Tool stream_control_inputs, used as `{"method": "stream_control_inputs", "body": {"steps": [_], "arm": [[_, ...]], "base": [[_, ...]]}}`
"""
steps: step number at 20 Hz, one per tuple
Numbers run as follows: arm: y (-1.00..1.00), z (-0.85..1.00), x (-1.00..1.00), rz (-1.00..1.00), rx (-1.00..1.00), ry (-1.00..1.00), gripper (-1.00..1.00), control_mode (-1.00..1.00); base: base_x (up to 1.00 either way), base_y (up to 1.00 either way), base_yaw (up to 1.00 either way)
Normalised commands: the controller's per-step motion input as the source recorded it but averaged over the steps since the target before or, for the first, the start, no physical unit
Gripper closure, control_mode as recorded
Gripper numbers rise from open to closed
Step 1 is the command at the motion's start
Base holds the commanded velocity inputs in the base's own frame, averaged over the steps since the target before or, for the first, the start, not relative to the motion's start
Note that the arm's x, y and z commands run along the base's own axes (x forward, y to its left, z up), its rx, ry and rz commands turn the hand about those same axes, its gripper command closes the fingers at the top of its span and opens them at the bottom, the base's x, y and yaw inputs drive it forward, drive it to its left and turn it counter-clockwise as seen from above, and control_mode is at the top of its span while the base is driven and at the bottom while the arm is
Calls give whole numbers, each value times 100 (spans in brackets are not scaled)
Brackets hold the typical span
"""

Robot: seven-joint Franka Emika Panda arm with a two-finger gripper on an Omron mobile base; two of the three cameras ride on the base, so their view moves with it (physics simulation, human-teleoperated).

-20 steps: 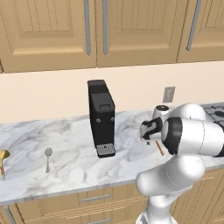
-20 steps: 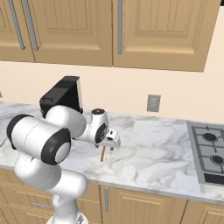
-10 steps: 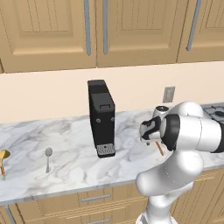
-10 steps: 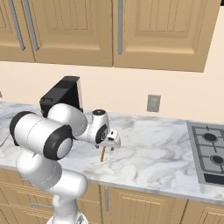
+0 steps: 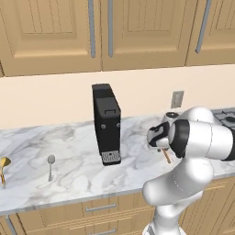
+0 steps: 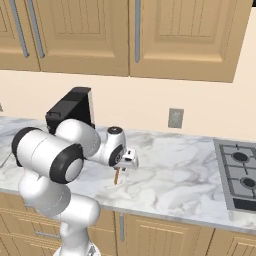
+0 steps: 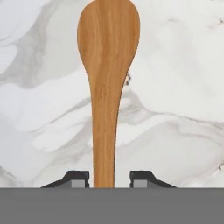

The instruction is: Organize the utensils by type. Pick up the wooden spoons from the counter and place them in the open cabinet. Then pick up the metallic utensils from the counter and place them in the open drawer.

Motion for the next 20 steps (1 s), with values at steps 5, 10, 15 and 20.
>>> {"method": "stream_control_inputs", "body": {"steps": [5, 10, 15, 20], "arm": [[-7, 2, -5, 10, 6, -1, 100, -100], [0, 53, -8, 22, 8, 0, 100, -100], [0, 73, -28, 26, 2, -1, 100, -100], [0, 70, -52, 25, 0, -14, 100, -100]], "base": [[0, 0, 0], [0, 0, 0], [0, 0, 0], [0, 0, 0]]}}
